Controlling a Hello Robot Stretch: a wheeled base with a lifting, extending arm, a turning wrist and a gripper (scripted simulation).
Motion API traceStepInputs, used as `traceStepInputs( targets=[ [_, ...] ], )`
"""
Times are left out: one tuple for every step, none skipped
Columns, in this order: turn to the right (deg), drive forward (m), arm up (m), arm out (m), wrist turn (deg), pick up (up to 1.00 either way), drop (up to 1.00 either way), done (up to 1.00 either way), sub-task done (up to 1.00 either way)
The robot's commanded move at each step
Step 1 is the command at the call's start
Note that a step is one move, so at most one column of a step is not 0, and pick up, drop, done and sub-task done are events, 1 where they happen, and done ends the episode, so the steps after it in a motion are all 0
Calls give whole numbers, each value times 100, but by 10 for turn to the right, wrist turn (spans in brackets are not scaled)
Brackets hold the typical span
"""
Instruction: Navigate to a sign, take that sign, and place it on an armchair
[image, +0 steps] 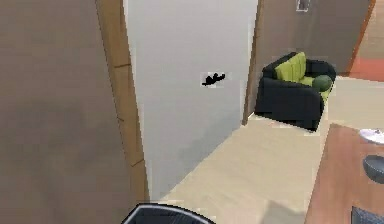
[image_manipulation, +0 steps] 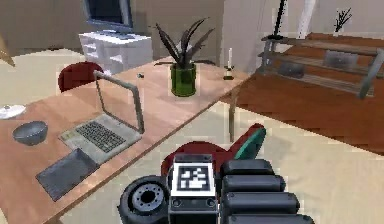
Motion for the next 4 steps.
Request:
traceStepInputs(
  targets=[
    [0,50,0,0,0,0,0,0,0],
    [360,0,0,0,0,0,0,0,0],
    [0,100,0,0,0,0,0,0,0],
    [60,0,0,0,0,0,0,0,0]
  ],
)
